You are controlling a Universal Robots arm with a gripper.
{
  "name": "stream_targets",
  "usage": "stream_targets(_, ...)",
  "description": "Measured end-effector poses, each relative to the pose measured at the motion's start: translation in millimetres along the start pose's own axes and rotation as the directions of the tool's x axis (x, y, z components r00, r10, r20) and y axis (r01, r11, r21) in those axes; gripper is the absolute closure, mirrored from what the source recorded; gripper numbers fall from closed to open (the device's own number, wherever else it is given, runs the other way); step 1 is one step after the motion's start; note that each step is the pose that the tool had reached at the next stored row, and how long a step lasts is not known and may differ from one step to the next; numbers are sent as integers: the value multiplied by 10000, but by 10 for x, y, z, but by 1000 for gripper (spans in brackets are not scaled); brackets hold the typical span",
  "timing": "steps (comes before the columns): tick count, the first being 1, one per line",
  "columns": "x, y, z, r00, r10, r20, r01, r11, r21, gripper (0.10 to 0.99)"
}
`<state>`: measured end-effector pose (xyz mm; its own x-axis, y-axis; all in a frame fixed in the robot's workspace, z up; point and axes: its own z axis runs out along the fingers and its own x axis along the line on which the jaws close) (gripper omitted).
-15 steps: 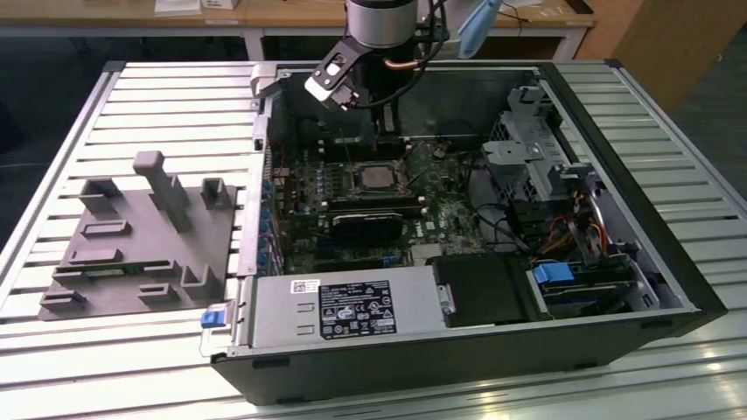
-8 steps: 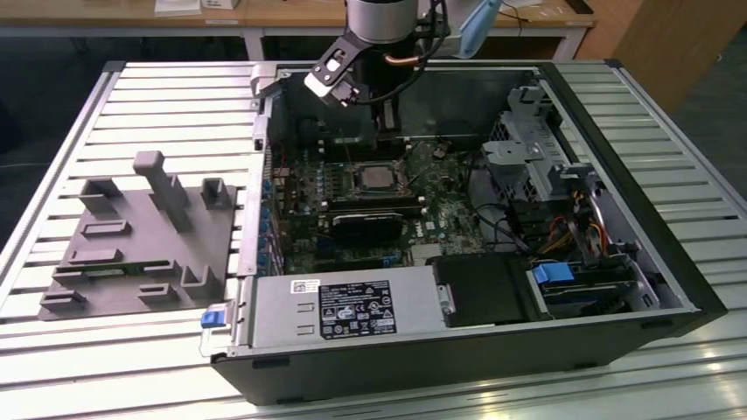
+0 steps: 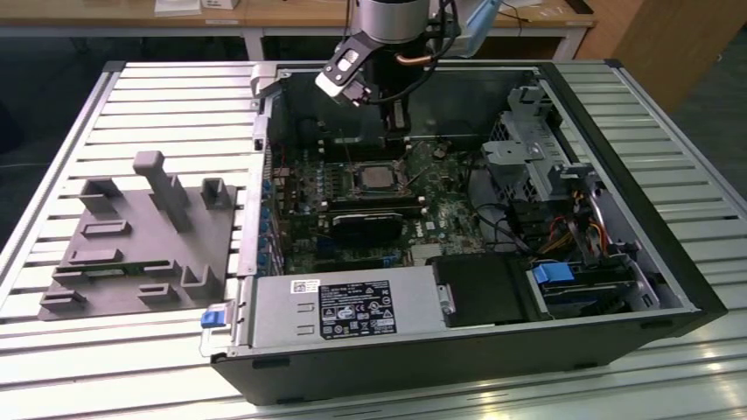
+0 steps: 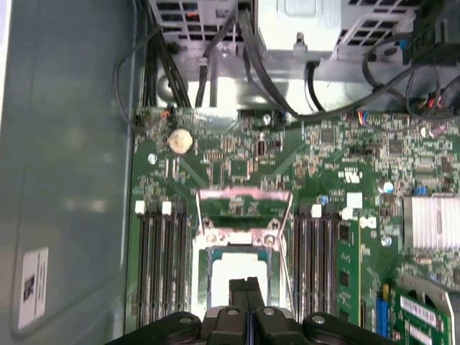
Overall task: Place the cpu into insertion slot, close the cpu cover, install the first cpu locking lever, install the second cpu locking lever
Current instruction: 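Close the cpu cover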
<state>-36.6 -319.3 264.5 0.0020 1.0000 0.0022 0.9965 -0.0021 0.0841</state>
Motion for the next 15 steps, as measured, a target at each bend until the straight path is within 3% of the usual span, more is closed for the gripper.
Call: stream_targets(15, 5, 481, 41, 10000, -1, -1, 1, 10000, 34, 984)
